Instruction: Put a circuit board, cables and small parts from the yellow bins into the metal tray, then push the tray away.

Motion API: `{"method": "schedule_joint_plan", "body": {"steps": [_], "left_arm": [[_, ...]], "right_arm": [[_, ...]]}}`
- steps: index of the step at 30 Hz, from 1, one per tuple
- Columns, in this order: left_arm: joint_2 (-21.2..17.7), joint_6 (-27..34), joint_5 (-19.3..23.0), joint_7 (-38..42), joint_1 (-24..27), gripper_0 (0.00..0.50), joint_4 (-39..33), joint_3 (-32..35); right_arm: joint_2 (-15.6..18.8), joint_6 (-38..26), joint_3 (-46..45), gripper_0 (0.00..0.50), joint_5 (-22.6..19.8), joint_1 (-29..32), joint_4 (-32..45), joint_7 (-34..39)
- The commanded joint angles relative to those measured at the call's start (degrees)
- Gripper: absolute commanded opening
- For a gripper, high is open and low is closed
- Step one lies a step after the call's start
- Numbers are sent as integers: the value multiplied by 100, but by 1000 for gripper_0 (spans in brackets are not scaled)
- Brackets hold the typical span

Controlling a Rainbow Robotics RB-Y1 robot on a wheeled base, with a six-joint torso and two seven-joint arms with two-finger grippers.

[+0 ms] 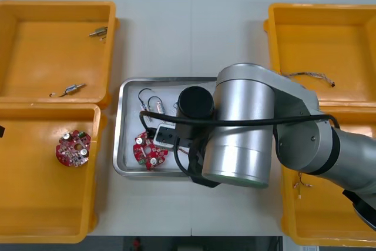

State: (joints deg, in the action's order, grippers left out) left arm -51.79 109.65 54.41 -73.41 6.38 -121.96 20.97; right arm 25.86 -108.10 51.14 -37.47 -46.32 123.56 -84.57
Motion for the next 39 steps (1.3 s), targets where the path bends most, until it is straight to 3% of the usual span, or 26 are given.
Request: {"method": "schedule_joint_plan", "body": {"steps": [1, 16, 25, 39], "left_arm": [[-226, 35, 140, -543, 21, 500, -109, 294], [-165, 22, 281, -516, 118, 500, -109, 276], [-165, 13, 298, -516, 118, 500, -109, 268], [-165, 13, 298, -516, 118, 500, -109, 268]], "right_arm": [[-186, 395, 415, 500, 100, -228, -122, -218], [-239, 1450, 1584, 500, 495, -527, -781, -236], [-468, 1617, 1803, 500, 680, -615, -1264, -289], [-494, 1959, 2111, 500, 794, -694, -1572, -306]]}}
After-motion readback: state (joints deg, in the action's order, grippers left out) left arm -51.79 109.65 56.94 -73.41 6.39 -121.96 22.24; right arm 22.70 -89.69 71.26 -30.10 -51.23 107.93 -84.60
